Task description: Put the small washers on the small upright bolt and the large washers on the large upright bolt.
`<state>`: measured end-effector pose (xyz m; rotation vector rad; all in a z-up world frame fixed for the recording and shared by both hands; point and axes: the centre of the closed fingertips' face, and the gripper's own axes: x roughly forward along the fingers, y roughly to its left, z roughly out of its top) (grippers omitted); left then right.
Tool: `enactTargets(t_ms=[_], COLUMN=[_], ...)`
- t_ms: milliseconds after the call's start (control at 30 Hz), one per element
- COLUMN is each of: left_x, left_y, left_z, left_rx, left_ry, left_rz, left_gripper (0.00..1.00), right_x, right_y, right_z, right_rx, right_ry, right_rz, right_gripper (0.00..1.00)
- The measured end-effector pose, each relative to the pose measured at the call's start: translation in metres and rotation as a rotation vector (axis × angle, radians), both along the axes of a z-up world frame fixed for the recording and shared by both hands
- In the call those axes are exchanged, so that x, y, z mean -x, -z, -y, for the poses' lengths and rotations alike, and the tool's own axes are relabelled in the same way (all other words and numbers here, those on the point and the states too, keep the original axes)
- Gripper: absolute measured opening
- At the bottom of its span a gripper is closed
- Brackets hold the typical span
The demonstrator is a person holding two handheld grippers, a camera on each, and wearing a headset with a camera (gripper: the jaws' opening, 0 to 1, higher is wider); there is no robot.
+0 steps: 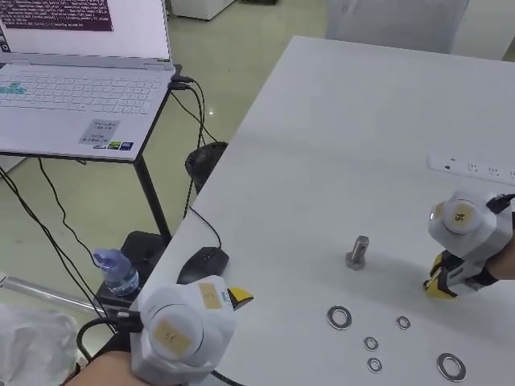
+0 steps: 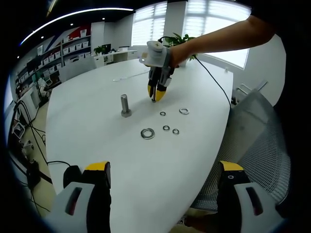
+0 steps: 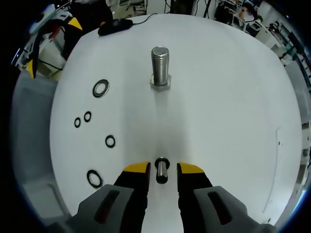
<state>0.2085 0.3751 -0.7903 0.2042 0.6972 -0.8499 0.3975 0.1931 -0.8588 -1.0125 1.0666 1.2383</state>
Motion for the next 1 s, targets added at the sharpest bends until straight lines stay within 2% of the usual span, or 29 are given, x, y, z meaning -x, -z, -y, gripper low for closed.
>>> enactTargets(t_ms=[133, 200, 600, 1000], left_x=[0.001, 0.000, -0.005, -0.003], left_y=[-0.001, -0.002, -0.010, -0.012], left_z=[0.000, 0.001, 0.001, 0.002], left_rx=[0.001, 0.001, -0.002, -0.014], left_ry=[0.000, 0.003, 0.006, 0.021], left_rz=[-0.006, 0.005, 0.022, 0.023], left_gripper=[0.91, 0.91, 0.94, 0.93], right_x=[0.000, 0.000, -0.006, 0.019], right_y=[-0.004, -0.006, -0.030, -0.038], right_z=[-0.002, -0.003, -0.022, -0.034], right_rx=[-0.010, -0.016, -0.054, -0.075], right_ry=[-0.005, -0.006, -0.040, -0.139], right_rz=[0.000, -0.004, 0.020, 0.023], right_gripper=[0.27, 0.29, 0.37, 0.39])
